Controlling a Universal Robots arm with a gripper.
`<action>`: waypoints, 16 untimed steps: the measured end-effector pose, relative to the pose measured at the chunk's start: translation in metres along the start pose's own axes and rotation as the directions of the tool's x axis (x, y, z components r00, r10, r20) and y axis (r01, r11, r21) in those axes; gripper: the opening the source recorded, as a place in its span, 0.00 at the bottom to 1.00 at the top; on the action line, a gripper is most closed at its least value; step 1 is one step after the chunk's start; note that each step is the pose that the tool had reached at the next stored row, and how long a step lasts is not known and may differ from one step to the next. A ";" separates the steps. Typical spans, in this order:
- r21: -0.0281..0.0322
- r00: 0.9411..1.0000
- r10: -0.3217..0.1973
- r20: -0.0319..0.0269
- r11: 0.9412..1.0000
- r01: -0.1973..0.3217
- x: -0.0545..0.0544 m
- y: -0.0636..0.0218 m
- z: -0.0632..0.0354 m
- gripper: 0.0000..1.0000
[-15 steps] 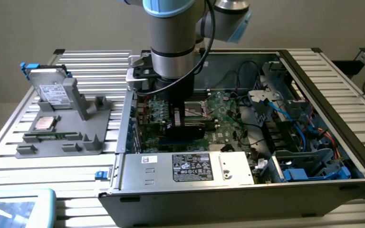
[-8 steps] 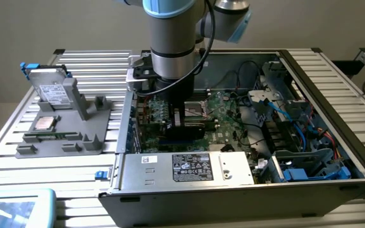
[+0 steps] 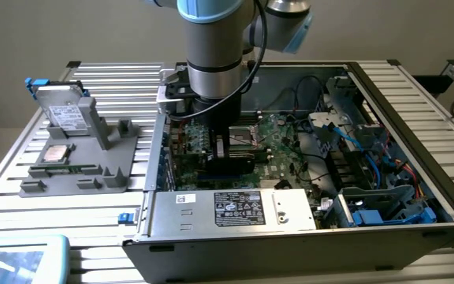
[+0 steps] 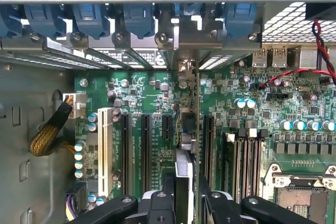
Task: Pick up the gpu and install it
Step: 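Insert the gpu into the slot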
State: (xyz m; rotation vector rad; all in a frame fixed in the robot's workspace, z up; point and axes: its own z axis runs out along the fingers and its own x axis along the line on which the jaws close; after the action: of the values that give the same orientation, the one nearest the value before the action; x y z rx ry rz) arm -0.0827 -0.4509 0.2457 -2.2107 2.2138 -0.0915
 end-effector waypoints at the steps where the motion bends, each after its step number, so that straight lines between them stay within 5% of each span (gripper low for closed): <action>1: 0.000 1.000 0.000 0.000 1.000 0.000 0.000 0.0000 0.0000 0.27; 16: 0.003 1.000 0.000 0.000 1.000 0.000 0.000 0.0001 0.0009 0.27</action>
State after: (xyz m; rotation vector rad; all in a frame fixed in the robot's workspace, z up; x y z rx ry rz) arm -0.0827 -0.4509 0.2448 -2.2089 2.2121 -0.0949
